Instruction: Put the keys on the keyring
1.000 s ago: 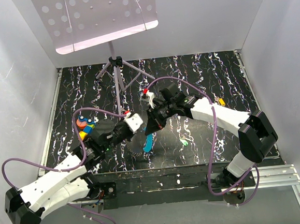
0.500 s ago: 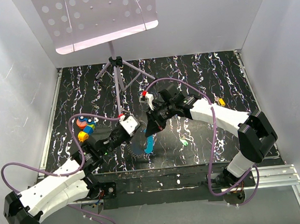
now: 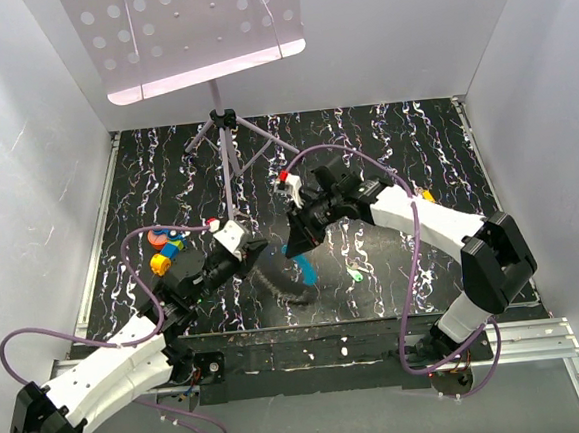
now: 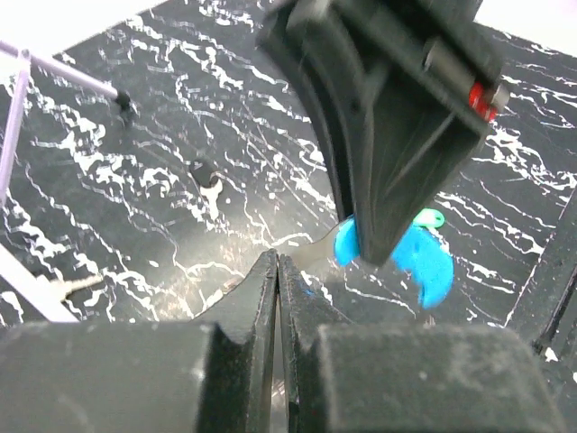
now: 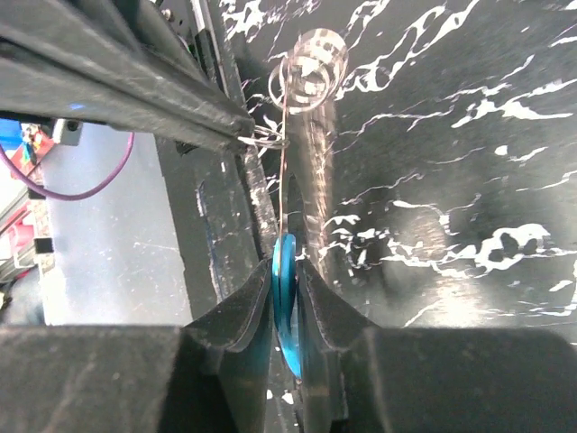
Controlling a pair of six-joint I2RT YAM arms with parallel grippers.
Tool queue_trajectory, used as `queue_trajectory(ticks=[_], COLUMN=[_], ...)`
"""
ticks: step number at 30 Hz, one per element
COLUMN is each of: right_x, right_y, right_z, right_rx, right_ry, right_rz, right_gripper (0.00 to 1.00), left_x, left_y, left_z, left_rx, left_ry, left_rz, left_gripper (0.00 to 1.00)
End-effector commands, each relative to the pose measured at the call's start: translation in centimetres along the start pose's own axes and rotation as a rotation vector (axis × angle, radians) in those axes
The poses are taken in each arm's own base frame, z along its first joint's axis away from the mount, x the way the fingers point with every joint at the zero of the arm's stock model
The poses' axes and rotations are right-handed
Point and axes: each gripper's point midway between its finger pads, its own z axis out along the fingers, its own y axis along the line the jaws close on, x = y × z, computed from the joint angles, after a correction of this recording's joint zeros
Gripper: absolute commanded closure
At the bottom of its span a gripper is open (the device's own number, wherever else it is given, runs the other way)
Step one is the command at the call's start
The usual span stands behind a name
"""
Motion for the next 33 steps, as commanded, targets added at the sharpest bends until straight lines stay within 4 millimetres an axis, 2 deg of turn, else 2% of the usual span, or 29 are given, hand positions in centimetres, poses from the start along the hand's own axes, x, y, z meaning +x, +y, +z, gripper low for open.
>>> queue_trajectory(ticks=[1,7,14,17,20,22,25,28,33], right_x=[-3.7,-4.6,-5.6,-5.6,-5.7,-6.2,-8.1,-9.9,-9.6], right_y=[0.8,1.7,2.4,3.1,4.7,4.7,3.9,4.5,4.7], right_z=[-2.5,-3.6,-4.0,-4.4,-5.3,-5.7,-6.0,-6.6,-6.9], right_rx=[-0.007,-0.044,-0.087,-0.137,-0.217,-0.218,-0.171,-0.158,-0.157], right_ry=[-0.088,-0.081,-0.047,-0.035,-0.006,0.014,0.015,-0.018,-0.020], right_rz=[-0.112,-0.188,-0.272,-0.333,-0.446,-0.529,-0.655,-0.715,-0.715], right_gripper=[0.73,0.68,0.68,0.68,0.65,0.64,0.63,0.63,0.63], left_x=[0.0,-0.2,-0.5,-0.8,-1.0,-1.6,-2.6,-3.8,-5.1], left_y=[-0.3,-0.5,0.0,-0.1,-0.5,-0.7,-0.7,-0.4,0.0], left_z=[-0.6,-0.5,-0.6,-0.6,-0.5,-0.5,-0.4,-0.5,-0.7], left_rx=[0.058,0.130,0.134,0.151,0.192,0.222,0.254,0.276,0.298], left_ry=[-0.045,-0.052,-0.038,-0.038,-0.028,-0.029,-0.030,-0.030,-0.020], left_rz=[-0.099,-0.138,-0.147,-0.137,-0.120,-0.106,-0.087,-0.076,-0.034], left_gripper=[1.00,1.00,1.00,1.00,1.00,1.00,1.00,1.00,1.00])
